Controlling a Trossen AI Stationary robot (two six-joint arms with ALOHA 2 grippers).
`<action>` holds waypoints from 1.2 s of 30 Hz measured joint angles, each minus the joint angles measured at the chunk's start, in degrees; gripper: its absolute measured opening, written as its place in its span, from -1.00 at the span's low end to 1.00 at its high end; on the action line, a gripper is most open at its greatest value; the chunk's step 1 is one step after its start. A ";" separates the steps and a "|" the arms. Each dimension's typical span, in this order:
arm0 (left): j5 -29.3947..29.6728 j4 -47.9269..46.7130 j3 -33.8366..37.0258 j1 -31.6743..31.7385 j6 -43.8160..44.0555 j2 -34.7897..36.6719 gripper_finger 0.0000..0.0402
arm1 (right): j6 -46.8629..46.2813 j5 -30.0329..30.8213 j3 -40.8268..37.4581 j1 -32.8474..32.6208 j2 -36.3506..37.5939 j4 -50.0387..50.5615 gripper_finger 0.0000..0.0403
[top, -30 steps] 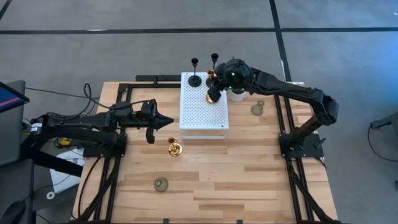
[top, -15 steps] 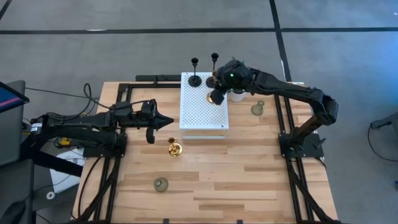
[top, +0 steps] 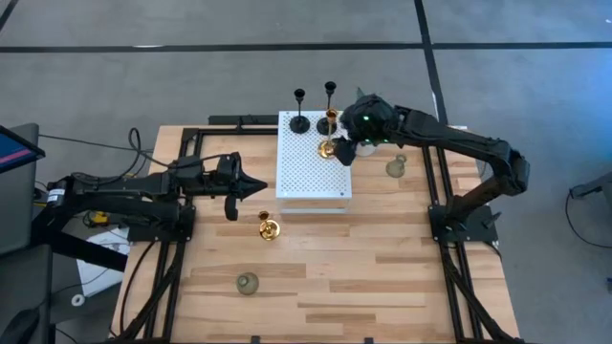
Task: Pick & Place candle stick holders
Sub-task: Align the golden candle holder with the other golden candle holder on the shelf
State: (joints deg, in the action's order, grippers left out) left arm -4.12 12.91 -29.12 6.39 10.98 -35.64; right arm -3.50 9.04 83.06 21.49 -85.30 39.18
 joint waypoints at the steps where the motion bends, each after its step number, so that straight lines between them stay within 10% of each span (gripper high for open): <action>1: -0.01 0.00 0.00 0.00 0.00 0.00 -0.96 | -0.51 0.01 0.01 -0.24 0.96 0.78 0.20; 9: -4.24 -0.04 0.00 0.00 0.00 0.00 -0.96 | -4.55 -0.99 0.10 -4.46 9.69 7.18 -0.08; 19: -6.64 -5.59 0.00 0.00 0.02 1.16 -0.98 | -7.07 -1.59 0.12 -10.75 14.60 13.13 -0.93; 36: 2.45 -31.09 0.00 -6.78 1.99 13.24 -0.98 | -8.60 10.43 0.12 -21.33 15.61 12.52 -1.00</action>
State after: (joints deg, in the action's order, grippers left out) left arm -1.67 -18.18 -29.12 -0.39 12.97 -22.40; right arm -12.10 19.47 83.18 0.16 -69.69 51.70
